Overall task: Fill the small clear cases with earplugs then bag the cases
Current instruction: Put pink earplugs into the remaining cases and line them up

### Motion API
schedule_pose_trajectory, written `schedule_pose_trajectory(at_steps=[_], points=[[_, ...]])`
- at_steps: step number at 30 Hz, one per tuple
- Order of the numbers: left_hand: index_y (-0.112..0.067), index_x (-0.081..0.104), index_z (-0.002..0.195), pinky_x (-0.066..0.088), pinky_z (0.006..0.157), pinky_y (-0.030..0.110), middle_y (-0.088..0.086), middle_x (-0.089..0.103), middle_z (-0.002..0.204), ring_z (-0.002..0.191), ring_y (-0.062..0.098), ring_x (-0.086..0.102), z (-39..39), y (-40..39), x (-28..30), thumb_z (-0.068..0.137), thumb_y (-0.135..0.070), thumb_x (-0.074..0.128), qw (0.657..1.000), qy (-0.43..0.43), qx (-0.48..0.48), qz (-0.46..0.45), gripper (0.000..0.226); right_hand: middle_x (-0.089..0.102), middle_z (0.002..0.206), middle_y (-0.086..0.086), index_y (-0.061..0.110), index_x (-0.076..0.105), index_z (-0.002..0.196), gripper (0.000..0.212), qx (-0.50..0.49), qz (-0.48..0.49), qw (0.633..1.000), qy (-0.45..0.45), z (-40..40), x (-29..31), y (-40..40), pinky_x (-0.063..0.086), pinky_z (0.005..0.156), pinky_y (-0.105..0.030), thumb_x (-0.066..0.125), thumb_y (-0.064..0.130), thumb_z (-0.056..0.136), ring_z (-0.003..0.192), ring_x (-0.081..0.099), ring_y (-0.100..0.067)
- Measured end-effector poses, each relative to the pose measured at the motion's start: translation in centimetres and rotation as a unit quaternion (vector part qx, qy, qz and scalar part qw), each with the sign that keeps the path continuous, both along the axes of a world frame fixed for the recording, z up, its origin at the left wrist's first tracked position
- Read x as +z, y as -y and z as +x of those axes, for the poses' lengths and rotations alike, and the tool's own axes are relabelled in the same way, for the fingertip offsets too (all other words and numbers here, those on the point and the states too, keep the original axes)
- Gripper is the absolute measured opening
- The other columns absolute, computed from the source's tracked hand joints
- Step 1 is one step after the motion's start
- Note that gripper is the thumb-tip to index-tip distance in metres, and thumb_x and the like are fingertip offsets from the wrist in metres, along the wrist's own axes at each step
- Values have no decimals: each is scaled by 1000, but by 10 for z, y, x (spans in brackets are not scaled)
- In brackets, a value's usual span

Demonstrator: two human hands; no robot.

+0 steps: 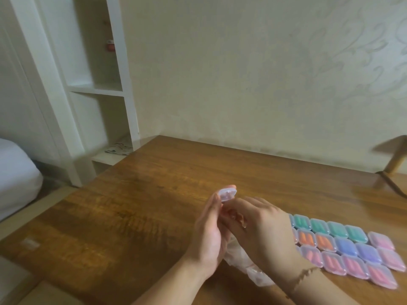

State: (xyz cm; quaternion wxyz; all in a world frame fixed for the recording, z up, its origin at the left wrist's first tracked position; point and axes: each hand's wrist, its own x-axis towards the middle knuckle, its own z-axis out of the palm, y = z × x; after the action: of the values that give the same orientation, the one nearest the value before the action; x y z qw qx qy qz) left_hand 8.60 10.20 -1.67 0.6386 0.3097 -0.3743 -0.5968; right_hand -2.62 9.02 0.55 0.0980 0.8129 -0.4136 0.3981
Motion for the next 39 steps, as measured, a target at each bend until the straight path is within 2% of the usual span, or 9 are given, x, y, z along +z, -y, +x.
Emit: schedule_pose_trajectory(at_steps=[7,12,15,19,22,24,28,34,39], points=[[-4,63,116,50,75,36,14,61,91,81,25,59,3,6,-2,93,-37,50,993,-101,-2,57,42,65,90,18,31,72,94,16,53,29,997,51,-17,10,-4,48,62,-22,67,43,86,79,58,-6],[-9,70,106,45,73,35,8,58,88,70,20,56,6,15,-5,80,-35,65,978,-170,20,119,37,61,85,10,21,72,79,19,62,22,991,118,-63,25,-30,42,69,-21,63,38,84,82,59,-11],[-12,71,87,48,71,34,6,61,79,66,18,57,4,18,-3,69,-35,77,974,-128,45,182,30,55,70,19,33,66,66,16,69,59,994,53,-82,25,-51,39,64,-13,61,37,80,65,52,3],[-12,71,87,44,72,34,6,59,81,69,19,54,-1,17,1,53,-39,75,965,-133,80,212,43,61,69,31,43,68,61,43,23,37,985,-167,-78,-2,-59,32,88,-4,39,40,93,55,56,9],[-10,68,99,42,75,35,7,57,87,68,18,52,1,13,4,51,-37,72,966,-150,96,189,55,61,73,28,43,71,72,12,45,84,973,-211,-70,-27,-51,51,48,-14,62,36,69,57,60,6],[-10,67,101,42,71,33,6,57,86,65,17,52,3,14,3,57,-33,74,965,-153,99,187,50,63,73,21,38,72,75,22,65,65,970,-227,-65,-32,-43,48,40,-17,67,29,56,58,61,0],[-8,66,111,46,68,32,8,55,87,64,18,50,6,18,4,84,-20,71,954,-181,118,208,30,61,75,11,29,65,77,12,114,41,964,-237,-54,-28,-26,48,39,-27,62,20,71,66,60,-12],[-7,64,116,45,70,33,9,55,83,67,19,51,19,17,4,97,-42,51,950,-221,101,195,42,58,71,13,28,56,70,8,112,84,974,-179,-43,-28,-17,45,46,-19,58,26,77,67,55,-7],[-7,66,106,50,60,33,10,62,77,66,20,56,22,17,7,97,-37,52,955,-180,106,209,34,62,78,13,22,66,81,26,143,180,973,34,-65,-14,-28,46,64,-24,41,24,86,81,58,-8]])
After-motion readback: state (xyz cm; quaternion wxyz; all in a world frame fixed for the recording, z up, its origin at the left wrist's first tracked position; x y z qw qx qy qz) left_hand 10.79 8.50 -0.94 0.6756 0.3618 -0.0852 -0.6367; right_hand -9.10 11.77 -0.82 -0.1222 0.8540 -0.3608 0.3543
